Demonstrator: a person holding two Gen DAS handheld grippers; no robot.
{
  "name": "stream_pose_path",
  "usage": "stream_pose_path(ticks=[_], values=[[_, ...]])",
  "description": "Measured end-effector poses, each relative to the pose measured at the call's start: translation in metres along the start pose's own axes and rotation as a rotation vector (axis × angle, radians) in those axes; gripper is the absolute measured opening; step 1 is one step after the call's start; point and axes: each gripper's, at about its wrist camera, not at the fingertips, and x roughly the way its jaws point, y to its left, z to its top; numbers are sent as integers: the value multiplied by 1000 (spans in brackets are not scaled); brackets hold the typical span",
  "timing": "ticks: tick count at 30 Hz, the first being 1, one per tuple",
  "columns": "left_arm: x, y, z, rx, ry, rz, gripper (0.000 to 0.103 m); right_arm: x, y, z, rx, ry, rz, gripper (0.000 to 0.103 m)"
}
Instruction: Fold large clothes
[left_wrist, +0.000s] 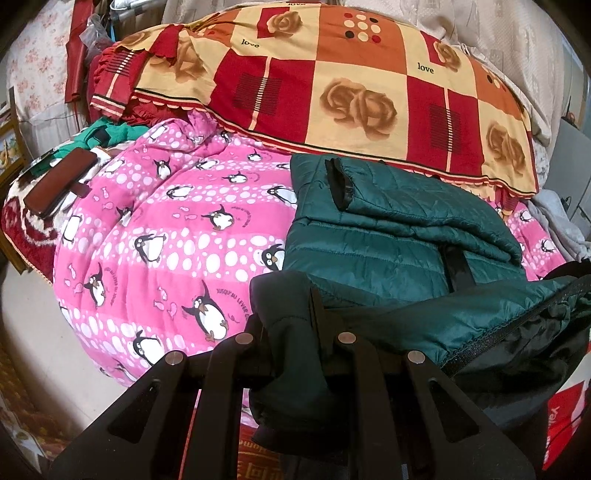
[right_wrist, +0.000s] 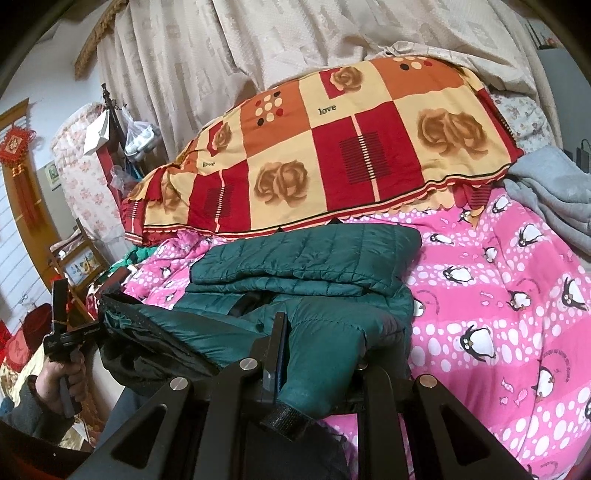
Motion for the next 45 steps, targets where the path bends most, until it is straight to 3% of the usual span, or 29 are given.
stream_pose_path(ticks=[8, 17, 23, 35, 45], values=[[1, 2, -1, -5, 1, -8, 12, 1, -2, 1, 23, 22, -10, 14], [3, 5, 22, -82, -35, -96, 12, 13, -7, 19, 42, 12, -27, 14], [-11, -2, 51, -85, -118, -141, 12, 18, -10, 41, 48, -24, -44, 14], [-20, -21, 116, -34, -207, -143, 12, 19, -16, 94, 34, -109, -47, 14], [-2, -31, 180, -58, -200, -143, 12, 50, -23, 154, 7, -116, -53, 15]])
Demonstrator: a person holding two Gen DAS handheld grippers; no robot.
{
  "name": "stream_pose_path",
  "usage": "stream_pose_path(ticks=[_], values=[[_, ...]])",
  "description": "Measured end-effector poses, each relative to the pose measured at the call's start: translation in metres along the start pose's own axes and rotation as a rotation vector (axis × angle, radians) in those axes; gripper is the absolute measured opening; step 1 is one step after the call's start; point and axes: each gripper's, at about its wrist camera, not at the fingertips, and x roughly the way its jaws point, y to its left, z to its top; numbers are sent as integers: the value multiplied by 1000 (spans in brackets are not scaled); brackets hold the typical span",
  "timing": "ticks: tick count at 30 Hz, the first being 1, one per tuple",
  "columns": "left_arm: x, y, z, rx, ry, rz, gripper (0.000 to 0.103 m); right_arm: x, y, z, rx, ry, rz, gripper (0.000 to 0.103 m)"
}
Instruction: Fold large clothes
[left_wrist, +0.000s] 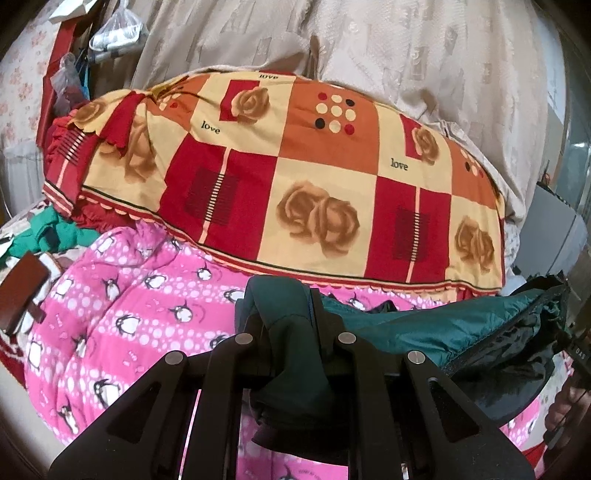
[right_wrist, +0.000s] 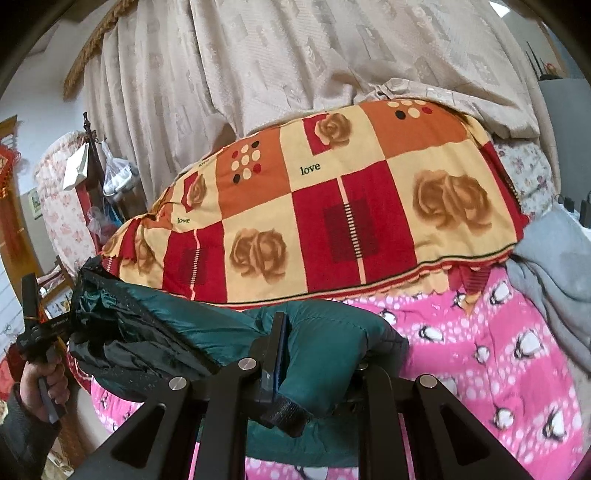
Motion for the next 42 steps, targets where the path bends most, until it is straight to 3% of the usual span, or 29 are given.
stream_pose_path(ticks=[7, 12, 20, 24, 34, 40, 42], values=[[55, 0, 21, 6, 58, 54, 12, 55, -21, 24, 51, 37, -16, 15], [115, 1, 23, 33, 129, 98, 12, 114, -41, 28, 93, 103, -37, 15], [200, 8, -7, 96, 184, 155, 13, 179, -65, 9, 125, 170, -96, 15], [236, 20, -21, 65, 210, 153, 14, 214, -85, -5, 122, 219, -99, 15], [286, 17, -35, 70, 227, 152, 17, 266, -119, -37, 174, 299, -117, 15], [296, 23, -34, 12, 266, 112, 21, 273, -131, -41, 255, 360, -63, 25], [296, 29, -29, -38, 300, 67, 27, 268, -133, -38, 289, 382, -46, 29]])
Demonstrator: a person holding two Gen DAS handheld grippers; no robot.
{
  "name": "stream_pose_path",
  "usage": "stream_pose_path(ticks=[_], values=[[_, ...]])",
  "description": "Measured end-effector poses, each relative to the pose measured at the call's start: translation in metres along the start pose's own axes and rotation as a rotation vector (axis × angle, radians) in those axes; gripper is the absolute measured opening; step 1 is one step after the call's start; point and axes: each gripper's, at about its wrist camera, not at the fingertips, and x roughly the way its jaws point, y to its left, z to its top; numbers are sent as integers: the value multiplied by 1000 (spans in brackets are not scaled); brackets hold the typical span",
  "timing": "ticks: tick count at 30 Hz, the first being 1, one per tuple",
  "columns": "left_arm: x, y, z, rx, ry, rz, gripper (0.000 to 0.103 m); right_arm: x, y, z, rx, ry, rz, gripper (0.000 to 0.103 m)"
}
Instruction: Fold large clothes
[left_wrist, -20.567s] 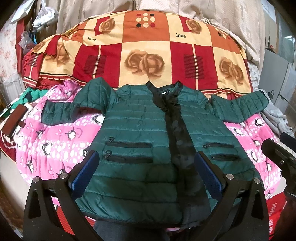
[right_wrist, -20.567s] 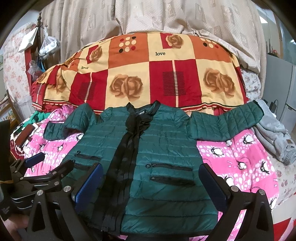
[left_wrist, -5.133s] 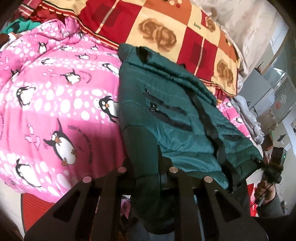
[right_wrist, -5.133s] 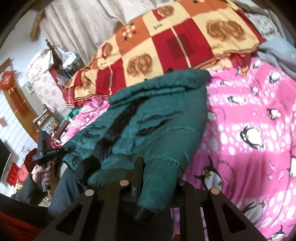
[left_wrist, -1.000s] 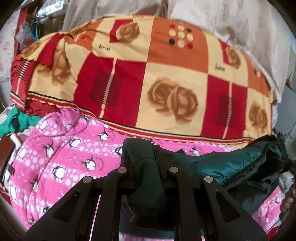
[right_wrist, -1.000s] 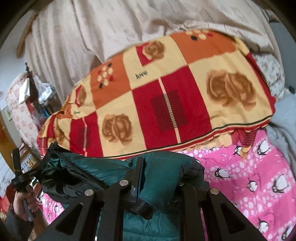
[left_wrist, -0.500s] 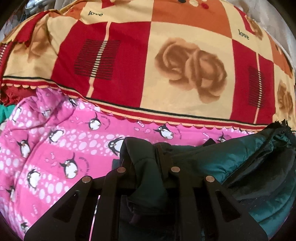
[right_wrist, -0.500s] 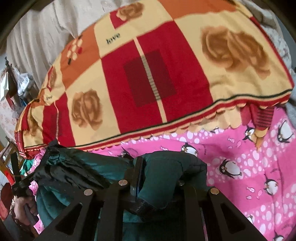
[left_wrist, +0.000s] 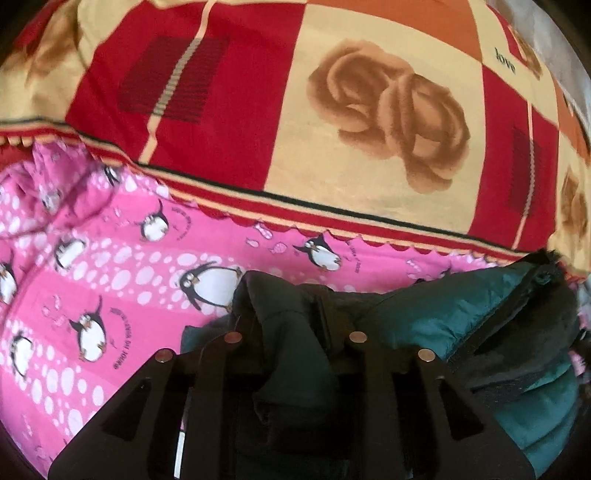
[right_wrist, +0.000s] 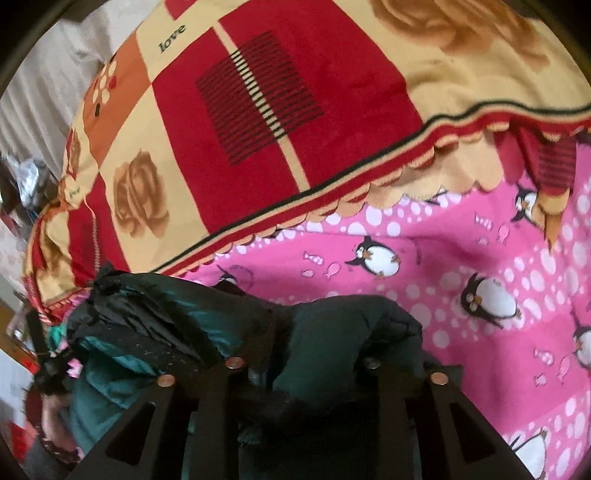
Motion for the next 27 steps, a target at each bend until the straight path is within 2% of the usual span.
stream_pose_path(ticks=[2, 4, 7, 8, 9, 11, 15, 19, 22, 24, 25, 27], values=[[-3, 8, 6, -40, 51, -74, 37, -8, 0, 2, 32, 18, 23, 36], [-13, 15, 13, -71, 75, -110, 41, -22, 3, 4, 54, 21, 55, 44], [-36, 17, 20, -77, 58, -141, 50, -48, 16, 4, 31, 11, 103, 77], [-45, 16, 21, -62, 49, -145, 57, -55, 19, 4, 15, 2, 103, 77], [-52, 14, 23, -44, 40, -127, 79, -64, 26, 2, -22, 1, 102, 77], [-66, 13, 25, -11, -1, -74, 99, -73, 35, -4, -79, -4, 82, 77], [-84, 20, 27, -27, -40, -37, 99, -83, 47, -12, -171, -44, 4, 77], [-79, -5, 21, 77, -48, 2, 98, -73, 57, -12, -188, -82, -49, 77], [-61, -35, 12, 227, -51, 51, 98, -50, 62, -14, -198, -60, -78, 77], [-39, -47, 3, 307, -26, 112, 99, -27, 59, -18, -211, -17, -108, 77], [-26, -49, -3, 333, -3, 138, 99, -13, 57, -21, -222, 9, -137, 77], [-9, -44, -11, 320, 24, 138, 99, 6, 51, -25, -237, 34, -166, 77]])
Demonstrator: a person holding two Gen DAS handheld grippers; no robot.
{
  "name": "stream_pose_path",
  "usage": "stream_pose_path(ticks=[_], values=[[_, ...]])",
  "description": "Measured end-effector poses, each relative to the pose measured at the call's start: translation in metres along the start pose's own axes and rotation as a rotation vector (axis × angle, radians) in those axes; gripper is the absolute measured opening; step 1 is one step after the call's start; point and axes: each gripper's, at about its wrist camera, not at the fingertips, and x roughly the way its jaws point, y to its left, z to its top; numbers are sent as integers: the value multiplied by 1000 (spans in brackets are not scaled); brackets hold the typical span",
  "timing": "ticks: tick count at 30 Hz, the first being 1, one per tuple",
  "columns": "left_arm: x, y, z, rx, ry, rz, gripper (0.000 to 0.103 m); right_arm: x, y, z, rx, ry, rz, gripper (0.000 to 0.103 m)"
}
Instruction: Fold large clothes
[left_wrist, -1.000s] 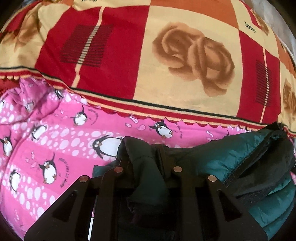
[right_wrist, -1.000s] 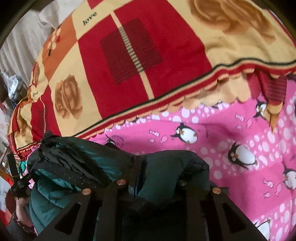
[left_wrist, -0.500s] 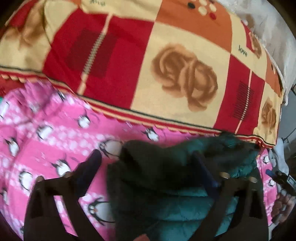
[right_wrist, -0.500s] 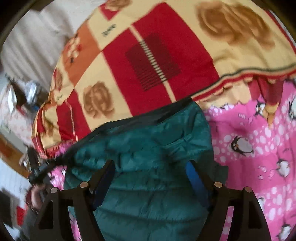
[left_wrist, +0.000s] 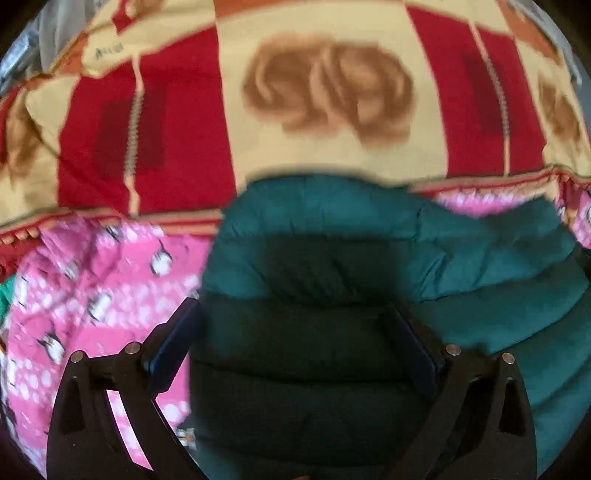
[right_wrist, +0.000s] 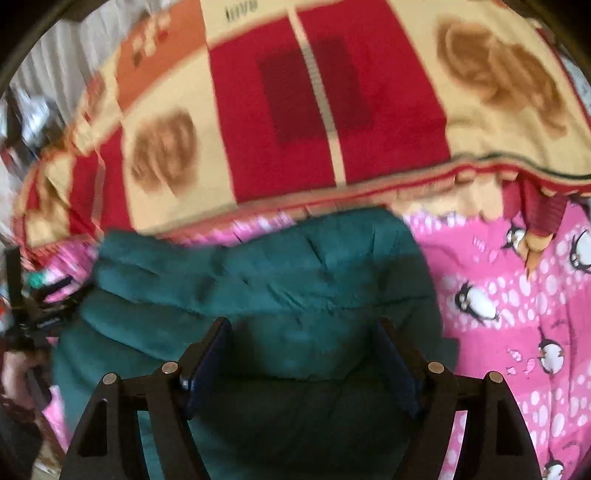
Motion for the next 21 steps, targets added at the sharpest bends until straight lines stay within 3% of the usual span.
stream_pose_path(ticks=[5, 12, 17, 21], values=[[21, 19, -9, -124, -2, -75, 102, 24, -12, 4, 23, 16, 25, 83], [24, 16, -8, -123, 0, -76, 102, 28, -14, 3, 29, 39, 23, 88], [-29, 32, -16, -102, -58, -100, 102, -39, -17, -6, 3, -31, 42, 86], [-84, 53, -42, -94, -143, -101, 102, -106, -29, -39, -21, -98, 63, 86]])
